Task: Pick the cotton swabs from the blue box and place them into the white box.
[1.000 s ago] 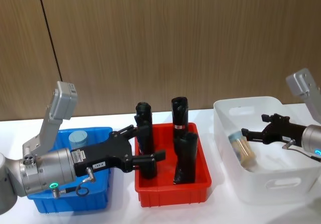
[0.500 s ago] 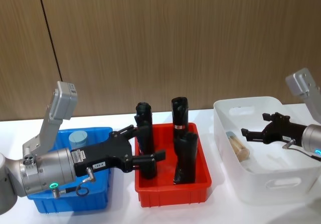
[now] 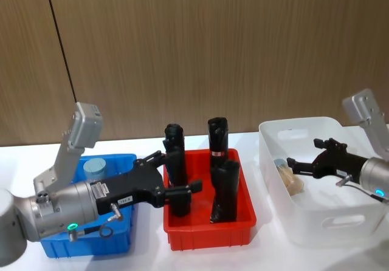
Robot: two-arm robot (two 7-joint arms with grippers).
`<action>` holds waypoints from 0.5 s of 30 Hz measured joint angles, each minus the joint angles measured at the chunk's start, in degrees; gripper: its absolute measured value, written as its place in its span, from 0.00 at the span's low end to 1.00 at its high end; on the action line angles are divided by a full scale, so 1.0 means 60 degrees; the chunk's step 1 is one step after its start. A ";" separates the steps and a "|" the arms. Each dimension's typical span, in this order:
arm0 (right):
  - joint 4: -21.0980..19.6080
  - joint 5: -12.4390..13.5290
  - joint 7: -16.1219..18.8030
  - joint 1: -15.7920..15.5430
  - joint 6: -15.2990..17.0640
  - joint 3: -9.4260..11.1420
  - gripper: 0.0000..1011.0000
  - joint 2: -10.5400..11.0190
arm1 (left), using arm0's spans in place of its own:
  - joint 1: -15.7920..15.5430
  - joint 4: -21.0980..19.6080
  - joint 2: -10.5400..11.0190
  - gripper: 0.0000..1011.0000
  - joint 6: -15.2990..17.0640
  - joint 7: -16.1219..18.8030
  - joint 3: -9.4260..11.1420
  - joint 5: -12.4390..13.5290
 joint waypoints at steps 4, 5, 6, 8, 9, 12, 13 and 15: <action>-0.0417 0.0070 -0.0318 -0.0355 -0.0142 0.0026 0.99 -0.0045 | 0.0096 -0.0102 -0.0035 0.99 -0.0094 0.0469 0.0063 0.0148; -0.0502 0.0083 -0.0385 -0.0428 -0.0174 0.0031 0.99 -0.0055 | 0.0138 -0.0143 -0.0048 0.99 -0.0133 0.0660 0.0088 0.0213; -0.0682 0.0121 -0.0520 -0.0574 -0.0237 0.0040 0.99 -0.0074 | 0.0154 -0.0159 -0.0054 0.99 -0.0151 0.0741 0.0100 0.0240; -0.0859 0.0140 -0.0659 -0.0726 -0.0299 0.0054 0.99 -0.0094 | 0.0213 -0.0226 -0.0076 0.99 -0.0210 0.1033 0.0142 0.0339; -0.1020 0.0165 -0.0776 -0.0854 -0.0355 0.0063 0.99 -0.0111 | 0.0231 -0.0249 -0.0082 0.99 -0.0230 0.1131 0.0156 0.0373; -0.1276 0.0211 -0.0979 -0.1071 -0.0444 0.0077 0.99 -0.0140 | 0.0304 -0.0340 -0.0111 0.99 -0.0305 0.1513 0.0210 0.0495; -0.1372 0.0221 -0.1045 -0.1150 -0.0474 0.0084 0.99 -0.0151 | 0.0322 -0.0363 -0.0118 0.99 -0.0321 0.1612 0.0223 0.0525; -0.1637 0.0271 -0.1249 -0.1367 -0.0567 0.0100 0.99 -0.0180 | 0.0381 -0.0425 -0.0140 0.99 -0.0380 0.1906 0.0264 0.0624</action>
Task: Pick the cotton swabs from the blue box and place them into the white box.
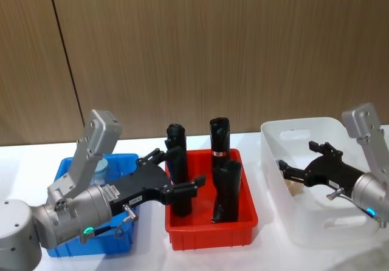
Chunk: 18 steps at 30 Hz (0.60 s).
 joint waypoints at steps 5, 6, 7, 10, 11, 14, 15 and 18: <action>-0.0592 0.0088 -0.0451 -0.0502 -0.0211 0.0035 0.99 -0.0065 | 0.0139 -0.0154 -0.0052 0.99 -0.0138 0.0677 0.0092 0.0229; -0.0752 0.0106 -0.0572 -0.0632 -0.0263 0.0043 0.99 -0.0081 | 0.0157 -0.0176 -0.0060 0.99 -0.0157 0.0770 0.0105 0.0257; -0.0860 0.0127 -0.0649 -0.0724 -0.0298 0.0049 0.99 -0.0093 | 0.0172 -0.0193 -0.0065 0.99 -0.0173 0.0856 0.0115 0.0282; -0.1101 0.0165 -0.0843 -0.0923 -0.0384 0.0063 0.99 -0.0118 | 0.0246 -0.0283 -0.0095 0.99 -0.0245 0.1235 0.0168 0.0407; -0.1271 0.0187 -0.0972 -0.1064 -0.0445 0.0073 0.99 -0.0135 | 0.0266 -0.0305 -0.0102 0.99 -0.0264 0.1339 0.0181 0.0440; -0.1609 0.0243 -0.1222 -0.1347 -0.0567 0.0091 0.99 -0.0172 | 0.0343 -0.0385 -0.0128 0.99 -0.0333 0.1711 0.0232 0.0559; -0.1697 0.0250 -0.1287 -0.1423 -0.0597 0.0096 0.99 -0.0182 | 0.0383 -0.0427 -0.0142 0.99 -0.0372 0.1893 0.0260 0.0619; -0.2041 0.0314 -0.1556 -0.1710 -0.0715 0.0116 0.99 -0.0220 | 0.0438 -0.0491 -0.0163 0.99 -0.0433 0.2178 0.0300 0.0715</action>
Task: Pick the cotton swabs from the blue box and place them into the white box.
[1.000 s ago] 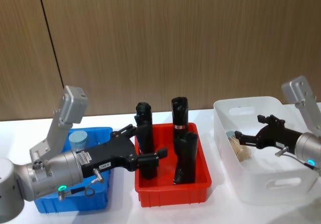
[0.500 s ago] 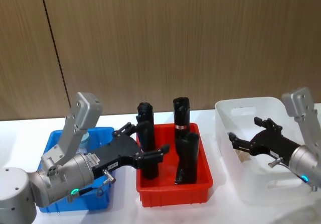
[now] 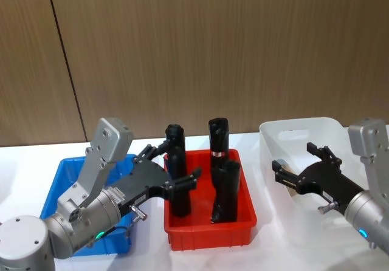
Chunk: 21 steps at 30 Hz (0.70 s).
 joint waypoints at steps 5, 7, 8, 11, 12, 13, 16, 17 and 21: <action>-0.0611 0.0092 -0.0467 -0.0508 -0.0215 0.0038 0.99 -0.0067 | 0.0130 -0.0153 -0.0048 0.99 -0.0136 0.0678 0.0092 0.0223; -0.0860 0.0136 -0.0646 -0.0718 -0.0297 0.0052 0.99 -0.0096 | 0.0191 -0.0217 -0.0068 0.99 -0.0191 0.0976 0.0130 0.0318; -0.0860 0.0136 -0.0646 -0.0718 -0.0297 0.0052 0.99 -0.0096 | 0.0210 -0.0236 -0.0074 0.99 -0.0206 0.1047 0.0141 0.0342; -0.1193 0.0180 -0.0907 -0.0995 -0.0413 0.0072 0.99 -0.0130 | 0.0288 -0.0320 -0.0103 0.99 -0.0278 0.1431 0.0191 0.0471; -0.1363 0.0212 -0.1033 -0.1138 -0.0474 0.0082 0.99 -0.0148 | 0.0306 -0.0340 -0.0109 0.99 -0.0296 0.1531 0.0204 0.0502; -0.1446 0.0222 -0.1094 -0.1206 -0.0501 0.0087 0.99 -0.0157 | 0.0342 -0.0384 -0.0123 0.99 -0.0335 0.1722 0.0229 0.0564; -0.1731 0.0267 -0.1311 -0.1445 -0.0607 0.0106 0.99 -0.0187 | 0.0398 -0.0450 -0.0144 0.99 -0.0395 0.2012 0.0269 0.0658; -0.1790 0.0279 -0.1359 -0.1494 -0.0629 0.0109 0.99 -0.0193 | 0.0435 -0.0493 -0.0157 0.99 -0.0435 0.2203 0.0294 0.0722; -0.2010 0.0306 -0.1530 -0.1682 -0.0702 0.0123 0.99 -0.0217 | 0.0536 -0.0600 -0.0193 0.99 -0.0527 0.2684 0.0360 0.0880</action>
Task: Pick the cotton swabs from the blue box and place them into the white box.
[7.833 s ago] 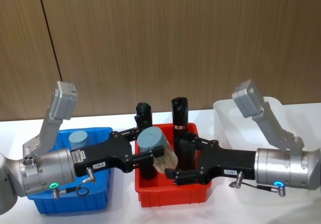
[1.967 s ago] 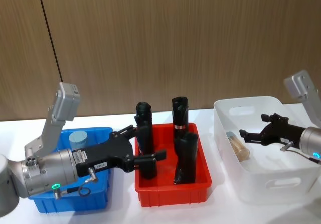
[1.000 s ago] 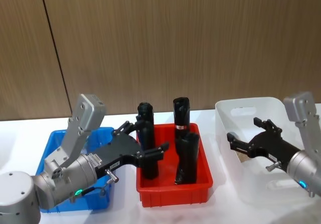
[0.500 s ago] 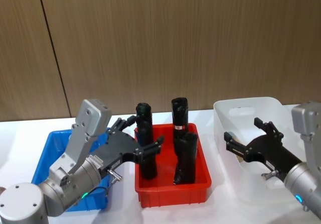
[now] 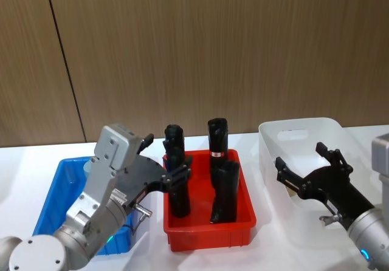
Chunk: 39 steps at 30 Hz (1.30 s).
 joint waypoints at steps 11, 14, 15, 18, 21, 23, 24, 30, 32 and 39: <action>-0.0064 0.0008 -0.0050 -0.0056 -0.0019 0.0003 0.99 -0.0005 | 0.0255 -0.0290 -0.0092 0.99 -0.0252 0.1313 0.0175 0.0432; -0.0066 0.0008 -0.0050 -0.0056 -0.0018 0.0002 0.99 -0.0003 | 0.0297 -0.0333 -0.0105 0.99 -0.0290 0.1503 0.0201 0.0497; -0.0066 0.0008 -0.0050 -0.0056 -0.0018 0.0002 0.99 -0.0003 | 0.0304 -0.0341 -0.0108 0.99 -0.0298 0.1538 0.0206 0.0507; -0.0066 0.0008 -0.0050 -0.0056 -0.0018 -0.0001 0.99 -0.0002 | 0.0315 -0.0354 -0.0112 0.99 -0.0311 0.1604 0.0214 0.0530; -0.0066 0.0008 -0.0045 -0.0055 -0.0017 -0.0001 0.99 -0.0002 | 0.0319 -0.0358 -0.0114 0.99 -0.0315 0.1628 0.0217 0.0539; -0.0066 0.0012 -0.0021 -0.0051 -0.0005 0.0000 0.99 -0.0003 | 0.0320 -0.0358 -0.0114 0.99 -0.0316 0.1629 0.0217 0.0539; -0.0065 0.0019 -0.0006 -0.0045 0.0003 0.0003 0.99 -0.0003 | 0.0320 -0.0358 -0.0114 0.99 -0.0316 0.1631 0.0217 0.0539; -0.0040 0.0173 0.0286 0.0031 0.0233 0.0043 0.99 0.0031 | 0.0319 -0.0358 -0.0112 0.99 -0.0316 0.1634 0.0217 0.0539; -0.0023 0.0248 0.0469 0.0080 0.0368 0.0066 0.99 0.0057 | 0.0318 -0.0358 -0.0110 0.99 -0.0316 0.1634 0.0217 0.0539; 0.0046 0.0500 0.1034 0.0267 0.0875 0.0127 0.99 0.0124 | 0.0313 -0.0358 -0.0109 0.99 -0.0316 0.1634 0.0213 0.0538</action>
